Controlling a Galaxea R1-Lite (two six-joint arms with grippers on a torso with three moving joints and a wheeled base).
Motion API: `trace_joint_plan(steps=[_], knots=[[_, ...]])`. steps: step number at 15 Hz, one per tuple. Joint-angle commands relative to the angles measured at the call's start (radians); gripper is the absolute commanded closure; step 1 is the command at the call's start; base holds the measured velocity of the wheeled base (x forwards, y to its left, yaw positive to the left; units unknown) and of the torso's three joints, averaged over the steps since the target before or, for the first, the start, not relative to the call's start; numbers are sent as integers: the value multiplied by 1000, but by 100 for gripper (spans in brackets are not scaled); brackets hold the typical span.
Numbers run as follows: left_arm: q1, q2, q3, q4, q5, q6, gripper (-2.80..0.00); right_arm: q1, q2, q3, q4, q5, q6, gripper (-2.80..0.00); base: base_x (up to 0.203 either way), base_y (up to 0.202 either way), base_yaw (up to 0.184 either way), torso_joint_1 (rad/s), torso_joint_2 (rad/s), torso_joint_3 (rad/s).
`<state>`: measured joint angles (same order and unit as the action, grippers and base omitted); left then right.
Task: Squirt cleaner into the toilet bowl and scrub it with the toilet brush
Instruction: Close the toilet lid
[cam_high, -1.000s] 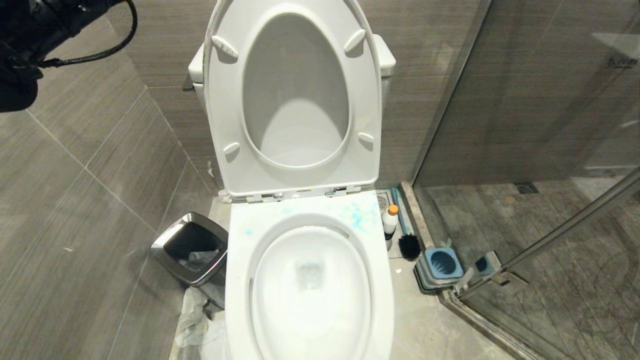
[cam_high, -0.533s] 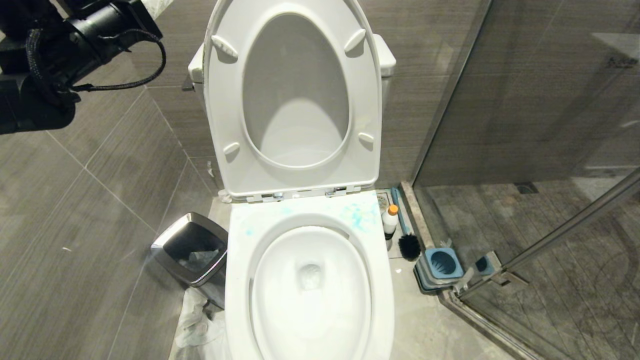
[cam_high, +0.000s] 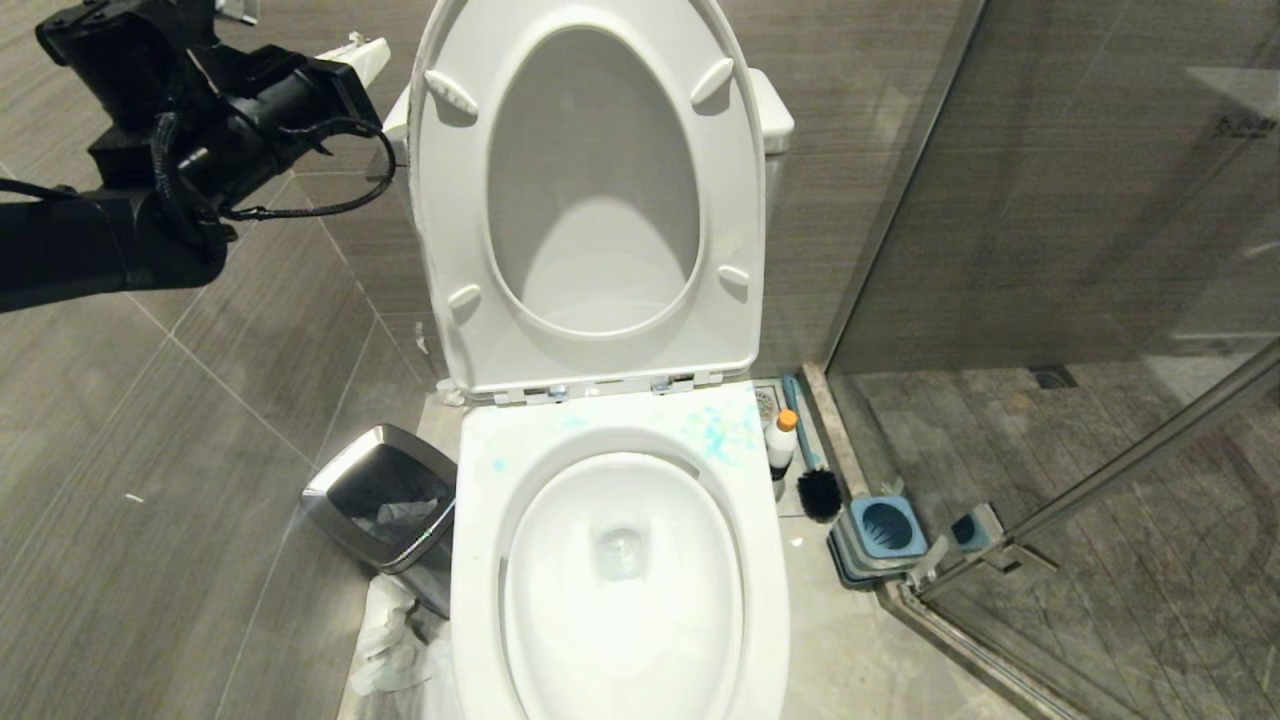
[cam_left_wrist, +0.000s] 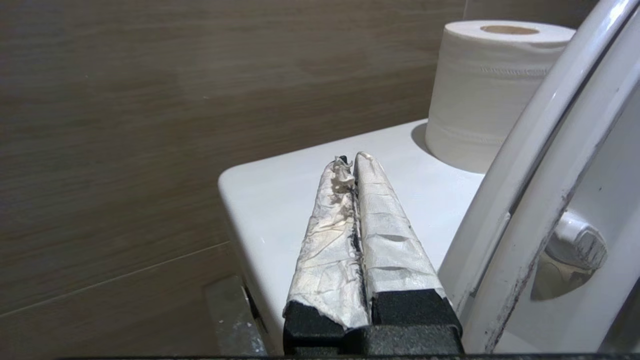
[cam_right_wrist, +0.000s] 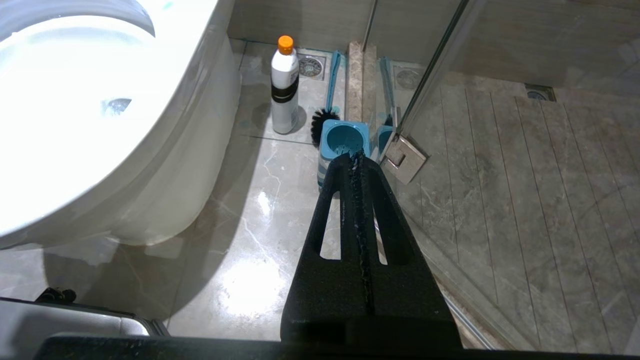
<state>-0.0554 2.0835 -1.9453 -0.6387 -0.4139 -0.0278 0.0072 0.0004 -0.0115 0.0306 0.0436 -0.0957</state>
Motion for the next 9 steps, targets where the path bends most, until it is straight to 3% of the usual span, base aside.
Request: trace_joint_plan(steps=[1, 7, 9], knots=[[-15, 16, 0, -2, 2, 2, 0, 0, 1, 0, 0, 1, -1, 0, 0, 0, 0, 0, 0, 0], [-23, 17, 7, 56, -16, -14, 0, 0, 1, 1, 0, 1, -1, 0, 0, 0, 0, 0, 0, 0], [-23, -2, 54, 81, -92, -44, 0, 0, 1, 0, 0, 1, -1, 0, 0, 0, 0, 0, 0, 0]])
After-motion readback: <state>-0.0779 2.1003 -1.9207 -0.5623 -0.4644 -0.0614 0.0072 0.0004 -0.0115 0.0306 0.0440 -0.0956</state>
